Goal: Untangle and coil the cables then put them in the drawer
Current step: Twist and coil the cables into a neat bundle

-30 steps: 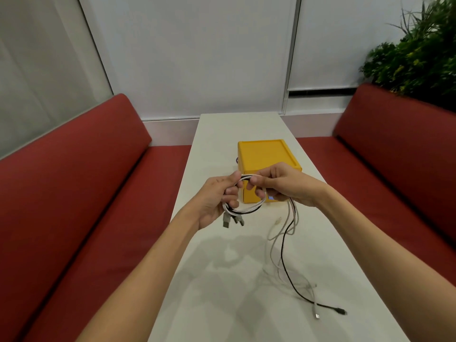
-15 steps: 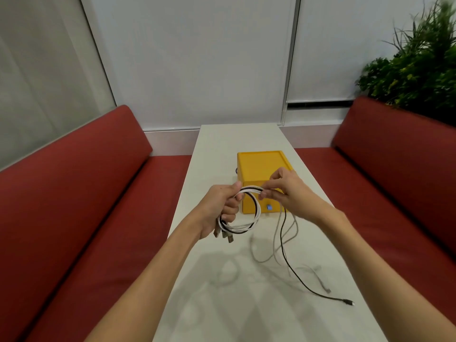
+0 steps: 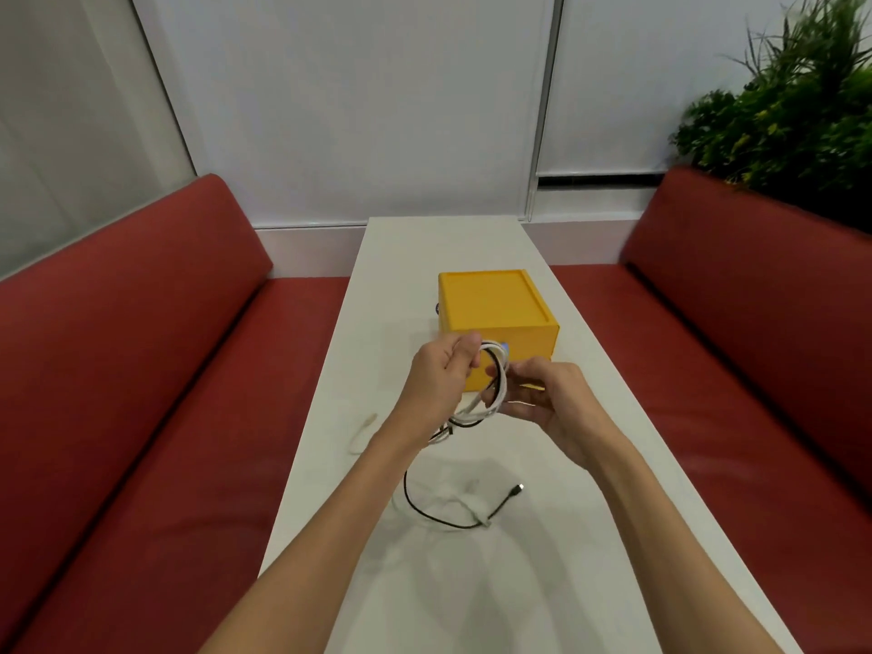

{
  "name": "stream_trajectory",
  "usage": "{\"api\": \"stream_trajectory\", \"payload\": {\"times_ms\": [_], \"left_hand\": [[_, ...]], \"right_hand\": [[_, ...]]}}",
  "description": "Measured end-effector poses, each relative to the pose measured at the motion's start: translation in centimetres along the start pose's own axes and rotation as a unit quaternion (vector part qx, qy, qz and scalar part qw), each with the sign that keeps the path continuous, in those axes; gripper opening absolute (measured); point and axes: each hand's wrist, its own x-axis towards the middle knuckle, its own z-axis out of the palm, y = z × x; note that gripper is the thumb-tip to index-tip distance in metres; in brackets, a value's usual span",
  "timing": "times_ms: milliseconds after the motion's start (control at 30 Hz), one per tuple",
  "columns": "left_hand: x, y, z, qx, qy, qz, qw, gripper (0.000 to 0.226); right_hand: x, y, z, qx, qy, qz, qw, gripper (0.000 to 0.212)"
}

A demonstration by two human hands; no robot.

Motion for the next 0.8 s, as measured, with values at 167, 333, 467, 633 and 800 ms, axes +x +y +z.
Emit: {"api": "stream_trajectory", "payload": {"times_ms": [167, 333, 467, 633, 800], "left_hand": [[0.1, -1.2, 1.1, 0.051, 0.002, -0.008, 0.999, 0.039], [-0.8, -2.2, 1.5, 0.062, -0.023, -0.021, 0.998, 0.047], [-1.7, -1.8, 1.2, 0.062, -0.046, -0.014, 0.997, 0.048], [-3.2, -1.3, 0.9, -0.004, -0.045, -0.053, 0.998, 0.047], [-3.8, -1.5, 0.9, -0.084, 0.009, -0.130, 0.988, 0.050]], "right_hand": [[-0.7, 0.8, 0.0, -0.068, 0.009, -0.030, 0.997, 0.013], [-0.7, 0.9, -0.1, -0.049, 0.009, -0.018, 0.999, 0.028], [-0.8, 1.0, -0.2, -0.035, 0.024, -0.029, 0.999, 0.033], [-0.9, 0.9, 0.1, -0.105, 0.019, -0.051, 0.993, 0.031], [-0.5, 1.3, 0.3, -0.127, 0.031, -0.067, 0.989, 0.028]]}}
